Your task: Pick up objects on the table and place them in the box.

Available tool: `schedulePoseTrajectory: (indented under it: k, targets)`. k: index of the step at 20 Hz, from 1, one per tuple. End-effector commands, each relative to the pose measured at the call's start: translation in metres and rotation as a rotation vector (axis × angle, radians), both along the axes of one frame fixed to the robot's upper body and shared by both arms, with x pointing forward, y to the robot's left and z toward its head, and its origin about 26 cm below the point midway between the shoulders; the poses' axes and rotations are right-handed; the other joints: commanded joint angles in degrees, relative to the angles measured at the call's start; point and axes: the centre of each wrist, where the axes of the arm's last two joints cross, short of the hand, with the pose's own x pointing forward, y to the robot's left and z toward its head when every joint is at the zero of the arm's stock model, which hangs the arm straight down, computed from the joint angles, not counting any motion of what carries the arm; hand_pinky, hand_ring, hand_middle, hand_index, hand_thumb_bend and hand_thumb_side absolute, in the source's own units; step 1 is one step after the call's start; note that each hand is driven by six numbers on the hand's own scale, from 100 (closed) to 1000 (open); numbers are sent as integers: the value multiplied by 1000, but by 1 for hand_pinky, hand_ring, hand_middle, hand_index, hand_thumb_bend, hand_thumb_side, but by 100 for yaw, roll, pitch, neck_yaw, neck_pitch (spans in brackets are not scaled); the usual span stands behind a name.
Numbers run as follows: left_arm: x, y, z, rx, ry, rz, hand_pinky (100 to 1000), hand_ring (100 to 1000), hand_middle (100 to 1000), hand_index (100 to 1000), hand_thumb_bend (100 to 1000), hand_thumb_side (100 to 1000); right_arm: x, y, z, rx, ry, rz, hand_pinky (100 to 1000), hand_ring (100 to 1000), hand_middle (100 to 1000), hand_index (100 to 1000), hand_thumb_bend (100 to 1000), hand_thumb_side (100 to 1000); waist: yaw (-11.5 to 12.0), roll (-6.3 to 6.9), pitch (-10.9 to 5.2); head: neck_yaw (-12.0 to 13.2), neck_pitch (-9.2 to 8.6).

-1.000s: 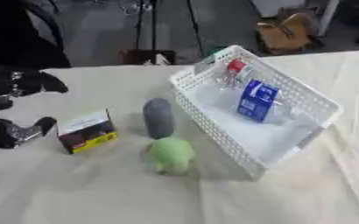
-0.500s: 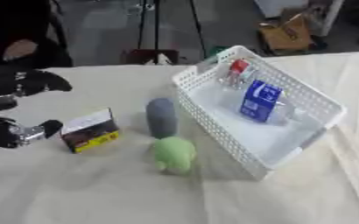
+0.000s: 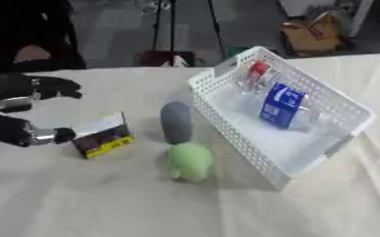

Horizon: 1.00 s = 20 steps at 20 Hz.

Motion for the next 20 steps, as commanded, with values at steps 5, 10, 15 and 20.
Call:
schedulePoseTrajectory:
  k: [5,10,15,20]
  targets:
    - [15,8,2,19,-32,72,945,994,996,1000,432,942,-4,1,8,-22,-25,2,753,742,688,810,100,1000,-25,9,-109,-3,-12]
    - [29,3,-8,-32,-18,95,966,995,1000,1000,350,786,-4,1,7,-18,-16,4,752,740,684,807,100,1000,-34,-7,-113,-10,-13]
    - [37,-1,-16,-90,13,109,968,991,1000,1000,385,790,-4,1,6,-14,-14,6,752,740,684,806,100,1000,-20,-19,-123,-30,-4]
    - [45,1,-26,-98,64,139,970,992,1000,1000,399,797,-4,2,5,-11,-11,7,751,740,683,805,100,1000,-36,-24,-121,-40,-23]
